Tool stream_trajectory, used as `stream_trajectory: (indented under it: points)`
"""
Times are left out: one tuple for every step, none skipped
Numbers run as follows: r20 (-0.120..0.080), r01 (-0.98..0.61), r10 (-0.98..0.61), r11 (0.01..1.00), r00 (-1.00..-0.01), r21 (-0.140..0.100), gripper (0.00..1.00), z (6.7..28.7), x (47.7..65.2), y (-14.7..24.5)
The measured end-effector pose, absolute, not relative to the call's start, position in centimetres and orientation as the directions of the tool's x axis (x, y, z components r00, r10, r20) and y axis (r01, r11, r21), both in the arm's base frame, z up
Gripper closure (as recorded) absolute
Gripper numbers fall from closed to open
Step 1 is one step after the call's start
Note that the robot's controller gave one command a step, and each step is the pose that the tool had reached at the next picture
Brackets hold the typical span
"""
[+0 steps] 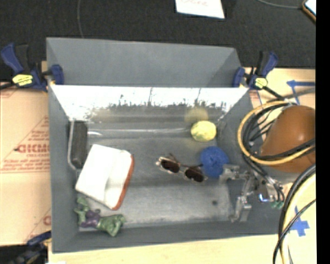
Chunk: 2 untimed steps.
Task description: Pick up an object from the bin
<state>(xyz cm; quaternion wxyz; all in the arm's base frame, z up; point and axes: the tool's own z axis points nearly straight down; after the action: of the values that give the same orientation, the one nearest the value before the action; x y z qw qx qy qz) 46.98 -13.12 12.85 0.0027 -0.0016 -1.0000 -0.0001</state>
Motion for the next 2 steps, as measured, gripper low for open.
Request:
stream_trajectory:
  points:
    - [-0.001, -0.002, -0.002, 1.000, -1.000, -0.001, 0.00, 13.3, 47.1, -13.1]
    - [-0.006, 0.189, 0.189, 0.982, -0.982, 0.002, 0.00, 7.0, 54.5, -6.4]
